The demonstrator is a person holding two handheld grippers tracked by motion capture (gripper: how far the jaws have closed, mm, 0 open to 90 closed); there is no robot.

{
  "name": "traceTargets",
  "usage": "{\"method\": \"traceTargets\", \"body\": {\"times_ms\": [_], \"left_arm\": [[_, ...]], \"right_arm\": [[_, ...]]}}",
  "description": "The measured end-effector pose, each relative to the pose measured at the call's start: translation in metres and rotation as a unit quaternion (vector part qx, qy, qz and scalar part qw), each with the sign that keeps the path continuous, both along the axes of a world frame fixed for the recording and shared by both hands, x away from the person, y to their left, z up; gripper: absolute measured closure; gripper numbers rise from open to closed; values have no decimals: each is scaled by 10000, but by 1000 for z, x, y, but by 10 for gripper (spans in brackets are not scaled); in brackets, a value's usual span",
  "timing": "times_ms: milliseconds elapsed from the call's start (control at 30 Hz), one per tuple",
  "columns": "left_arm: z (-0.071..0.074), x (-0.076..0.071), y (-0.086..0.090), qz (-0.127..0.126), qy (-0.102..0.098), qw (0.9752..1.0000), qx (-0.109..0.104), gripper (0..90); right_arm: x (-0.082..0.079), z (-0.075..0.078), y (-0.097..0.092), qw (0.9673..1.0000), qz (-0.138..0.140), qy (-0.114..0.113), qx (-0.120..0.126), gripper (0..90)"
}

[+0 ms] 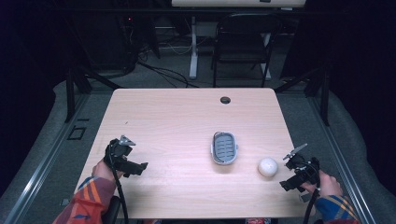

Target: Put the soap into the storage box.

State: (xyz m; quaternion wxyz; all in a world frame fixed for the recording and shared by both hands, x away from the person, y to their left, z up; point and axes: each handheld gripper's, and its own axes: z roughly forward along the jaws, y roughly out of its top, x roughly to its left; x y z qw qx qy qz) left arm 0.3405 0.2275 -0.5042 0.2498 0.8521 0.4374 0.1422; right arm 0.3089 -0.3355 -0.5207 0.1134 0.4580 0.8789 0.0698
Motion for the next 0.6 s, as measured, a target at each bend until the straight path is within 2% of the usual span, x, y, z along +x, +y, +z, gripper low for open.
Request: {"method": "traceTargets", "body": {"times_ms": [67,200,233,300,400,567,600], "left_arm": [[0,0,0,-21,8,10000,-9,1],[0,0,0,-43,49,10000,-7,1],[0,0,0,-43,49,10000,-7,1],[-1,-1,0,-21,44,10000,-19,1],[-1,0,-2,-35,39,10000,-9,1],[-1,0,-2,-78,70,9999,49,1],[-1,0,-2,-86,74,9999,54,1]], "right_arm": [[1,-1,0,10000,3,48,-12,0],[1,-2,1,9999,-80,-32,145,0],[2,0,0,10000,-30,30,71,0],[3,0,1,9999,-27,66,114,0],[4,0,4,9995,-24,262,162,0],[5,0,5,9989,-50,445,136,0],[6,0,5,9989,-58,425,163,0]]}}
